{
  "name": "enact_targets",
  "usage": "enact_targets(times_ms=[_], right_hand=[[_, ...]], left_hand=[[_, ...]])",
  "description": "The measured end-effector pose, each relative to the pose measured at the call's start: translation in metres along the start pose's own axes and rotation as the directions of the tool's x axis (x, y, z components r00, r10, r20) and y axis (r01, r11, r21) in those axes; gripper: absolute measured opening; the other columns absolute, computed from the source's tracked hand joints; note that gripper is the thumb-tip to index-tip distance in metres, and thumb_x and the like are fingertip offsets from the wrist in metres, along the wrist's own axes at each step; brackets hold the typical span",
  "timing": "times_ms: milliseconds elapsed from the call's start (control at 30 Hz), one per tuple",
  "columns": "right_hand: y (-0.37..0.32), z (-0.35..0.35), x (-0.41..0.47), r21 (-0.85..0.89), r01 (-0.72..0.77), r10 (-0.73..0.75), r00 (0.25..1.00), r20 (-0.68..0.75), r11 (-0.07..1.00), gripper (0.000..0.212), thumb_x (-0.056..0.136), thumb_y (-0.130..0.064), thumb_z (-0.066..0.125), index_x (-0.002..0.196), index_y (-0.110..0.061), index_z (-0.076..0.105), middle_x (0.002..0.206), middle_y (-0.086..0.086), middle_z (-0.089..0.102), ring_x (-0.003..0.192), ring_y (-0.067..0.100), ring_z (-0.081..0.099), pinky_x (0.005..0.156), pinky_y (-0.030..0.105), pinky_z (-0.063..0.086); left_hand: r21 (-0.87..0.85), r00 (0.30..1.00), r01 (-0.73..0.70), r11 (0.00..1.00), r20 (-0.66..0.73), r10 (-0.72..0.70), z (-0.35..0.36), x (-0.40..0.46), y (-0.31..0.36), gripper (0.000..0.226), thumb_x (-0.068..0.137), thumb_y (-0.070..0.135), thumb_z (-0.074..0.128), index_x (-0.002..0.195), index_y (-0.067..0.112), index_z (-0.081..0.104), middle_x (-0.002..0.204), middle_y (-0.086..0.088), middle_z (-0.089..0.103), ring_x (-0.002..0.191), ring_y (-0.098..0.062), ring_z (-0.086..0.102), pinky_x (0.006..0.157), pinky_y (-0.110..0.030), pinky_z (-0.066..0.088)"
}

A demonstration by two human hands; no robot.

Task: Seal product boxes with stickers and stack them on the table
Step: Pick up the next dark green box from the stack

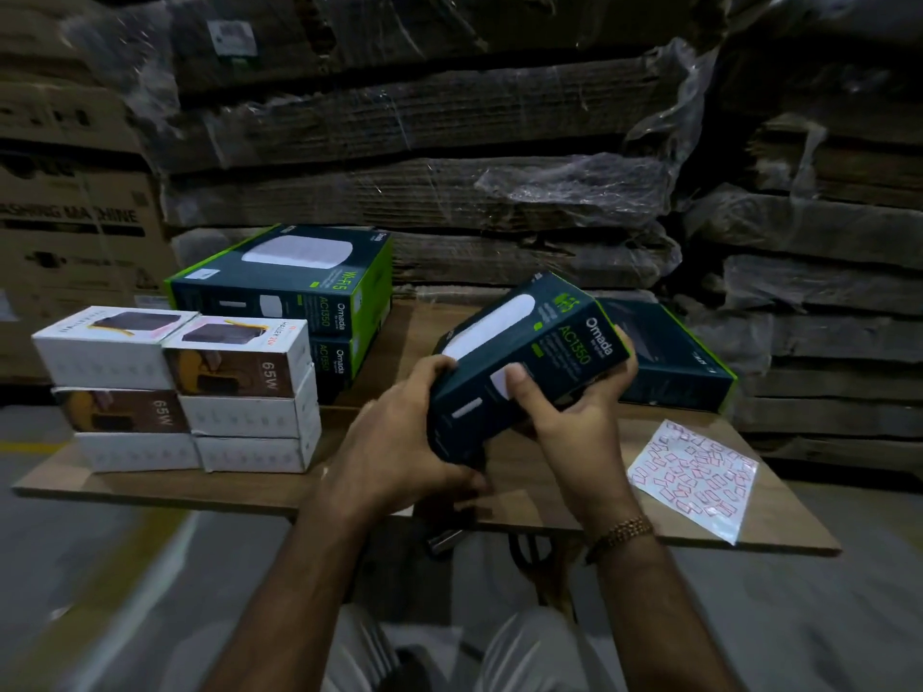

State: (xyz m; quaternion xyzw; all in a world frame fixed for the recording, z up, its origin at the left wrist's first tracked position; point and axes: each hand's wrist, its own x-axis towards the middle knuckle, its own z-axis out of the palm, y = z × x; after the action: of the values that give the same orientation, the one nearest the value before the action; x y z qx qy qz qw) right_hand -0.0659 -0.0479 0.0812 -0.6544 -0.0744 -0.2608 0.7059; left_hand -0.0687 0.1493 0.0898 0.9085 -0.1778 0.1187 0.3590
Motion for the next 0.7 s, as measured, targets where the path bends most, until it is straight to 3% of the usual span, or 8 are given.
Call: enact_targets(times_ms=[100, 200, 267, 467, 633, 700], right_hand=[[-0.006, 0.004, 0.002, 0.098, -0.078, 0.088, 0.991, -0.106, 0.992, 0.089, 0.091, -0.019, 0.084, 0.151, -0.034, 0.019, 0.131, -0.006, 0.064, 0.116, 0.011, 0.07, 0.095, 0.057, 0.061], [-0.02, -0.002, 0.008, 0.191, -0.183, 0.211, 0.968, -0.137, 0.964, 0.064, 0.098, -0.032, 0.074, 0.141, -0.034, 0.027, 0.134, -0.003, 0.06, 0.117, 0.016, 0.069, 0.073, 0.042, 0.066], [-0.024, -0.011, 0.013, 0.164, -0.176, 0.204, 0.964, -0.17, 0.971, 0.055, 0.097, -0.036, 0.073, 0.136, -0.029, 0.034, 0.138, -0.001, 0.057, 0.115, 0.014, 0.07, 0.073, 0.041, 0.066], [-0.038, -0.019, 0.019, 0.068, -0.155, 0.166, 0.964, -0.207, 0.986, 0.086, 0.064, -0.065, 0.083, 0.127, -0.021, 0.044, 0.132, 0.004, 0.062, 0.107, 0.018, 0.076, 0.082, 0.053, 0.066], [-0.036, -0.023, 0.021, -0.11, -0.141, 0.1, 0.944, -0.315, 0.984, 0.101, 0.05, -0.095, 0.079, 0.119, -0.026, 0.05, 0.118, -0.003, 0.066, 0.107, 0.019, 0.073, 0.09, 0.054, 0.062], [-0.038, -0.023, 0.022, -0.121, -0.134, 0.089, 0.943, -0.32, 0.984, 0.1, 0.048, -0.097, 0.077, 0.116, -0.028, 0.052, 0.116, -0.004, 0.067, 0.106, 0.019, 0.072, 0.09, 0.053, 0.062]], left_hand=[[-0.068, 0.972, -0.126, 0.99, -0.206, 0.11, 0.008, 0.0, -0.006, 0.084, 0.068, 0.039, 0.094, 0.138, 0.037, 0.048, 0.133, 0.012, 0.063, 0.121, -0.009, 0.065, 0.092, -0.041, 0.062], [-0.086, 0.909, -0.256, 0.963, -0.361, 0.209, 0.001, 0.003, -0.009, 0.075, 0.072, 0.025, 0.098, 0.137, 0.023, 0.06, 0.132, 0.009, 0.065, 0.123, -0.007, 0.064, 0.097, -0.034, 0.06], [-0.082, 0.886, -0.293, 0.953, -0.398, 0.238, -0.006, 0.003, -0.006, 0.078, 0.071, 0.025, 0.1, 0.139, 0.021, 0.062, 0.132, 0.009, 0.066, 0.125, -0.004, 0.062, 0.1, -0.031, 0.058], [-0.267, 0.868, -0.257, 0.929, -0.486, 0.101, -0.02, 0.006, -0.002, 0.086, 0.066, 0.03, 0.102, 0.134, 0.027, 0.049, 0.139, 0.012, 0.059, 0.129, -0.007, 0.061, 0.094, -0.036, 0.063], [-0.295, 0.851, -0.296, 0.909, -0.513, 0.11, -0.031, 0.01, 0.006, 0.08, 0.072, 0.03, 0.099, 0.138, 0.028, 0.053, 0.144, 0.013, 0.061, 0.132, -0.01, 0.062, 0.096, -0.043, 0.063], [-0.306, 0.849, -0.307, 0.901, -0.516, 0.114, -0.034, 0.01, 0.009, 0.081, 0.074, 0.03, 0.097, 0.142, 0.027, 0.053, 0.147, 0.015, 0.06, 0.137, -0.01, 0.059, 0.102, -0.05, 0.059]])
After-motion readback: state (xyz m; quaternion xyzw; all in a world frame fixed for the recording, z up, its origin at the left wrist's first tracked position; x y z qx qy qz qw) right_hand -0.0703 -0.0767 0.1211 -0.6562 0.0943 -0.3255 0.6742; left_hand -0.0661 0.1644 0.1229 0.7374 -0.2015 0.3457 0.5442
